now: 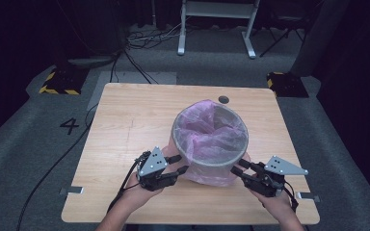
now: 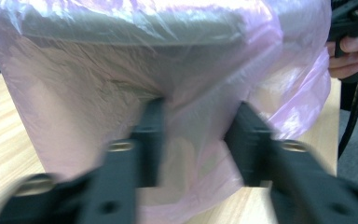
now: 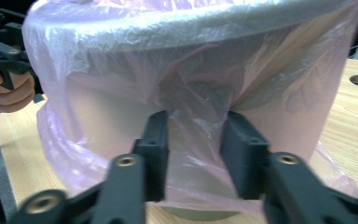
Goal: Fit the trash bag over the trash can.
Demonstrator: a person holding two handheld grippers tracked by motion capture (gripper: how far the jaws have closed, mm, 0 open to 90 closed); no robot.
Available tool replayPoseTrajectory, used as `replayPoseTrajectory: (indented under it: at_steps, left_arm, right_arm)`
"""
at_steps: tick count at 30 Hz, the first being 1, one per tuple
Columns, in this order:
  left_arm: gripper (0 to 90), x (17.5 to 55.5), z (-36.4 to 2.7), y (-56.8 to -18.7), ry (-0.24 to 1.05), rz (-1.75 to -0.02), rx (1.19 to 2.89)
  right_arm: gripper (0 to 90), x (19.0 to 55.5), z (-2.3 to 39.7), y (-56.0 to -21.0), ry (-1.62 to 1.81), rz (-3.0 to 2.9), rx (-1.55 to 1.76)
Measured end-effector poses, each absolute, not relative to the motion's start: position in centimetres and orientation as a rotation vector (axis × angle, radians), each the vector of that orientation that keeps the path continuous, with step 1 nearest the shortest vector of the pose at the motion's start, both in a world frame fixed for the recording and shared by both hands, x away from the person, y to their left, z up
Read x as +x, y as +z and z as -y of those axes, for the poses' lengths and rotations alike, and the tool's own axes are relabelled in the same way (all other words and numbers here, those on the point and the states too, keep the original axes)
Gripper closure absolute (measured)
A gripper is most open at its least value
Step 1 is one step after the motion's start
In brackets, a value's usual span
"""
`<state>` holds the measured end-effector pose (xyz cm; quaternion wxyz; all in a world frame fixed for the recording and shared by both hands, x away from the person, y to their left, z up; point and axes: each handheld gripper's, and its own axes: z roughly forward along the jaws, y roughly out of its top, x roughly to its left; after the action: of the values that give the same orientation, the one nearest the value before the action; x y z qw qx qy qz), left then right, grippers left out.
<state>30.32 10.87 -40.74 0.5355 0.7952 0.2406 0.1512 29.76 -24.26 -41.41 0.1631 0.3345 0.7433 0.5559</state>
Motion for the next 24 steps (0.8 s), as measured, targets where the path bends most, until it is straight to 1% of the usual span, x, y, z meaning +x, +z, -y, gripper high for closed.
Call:
replayPoseTrajectory:
  at_steps: [2, 3, 5, 12, 24]
  left_arm:
    - [85.2, 30.2, -10.7, -41.1, 0.381, -0.57, 1.902]
    - [89.5, 30.3, -10.6, -41.2, 0.368, -0.557, 1.91]
    - [89.9, 30.2, -10.5, -41.3, 0.381, -0.558, 1.915]
    - [90.0, 30.3, -10.8, -42.3, 0.355, -0.584, 1.971]
    - [89.9, 31.3, -11.6, -46.4, 0.304, -0.688, 2.057]
  right_arm:
    - [84.2, 29.7, 24.2, -41.5, 1.554, -2.129, 0.938]
    - [89.4, 29.6, 24.2, -41.4, 1.557, -2.131, 0.932]
    - [90.0, 29.7, 24.2, -41.4, 1.562, -2.144, 0.918]
    - [90.0, 29.8, 24.1, -41.9, 1.529, -2.17, 0.931]
    - [90.0, 30.6, 24.3, -46.4, 1.478, -2.227, 1.074]
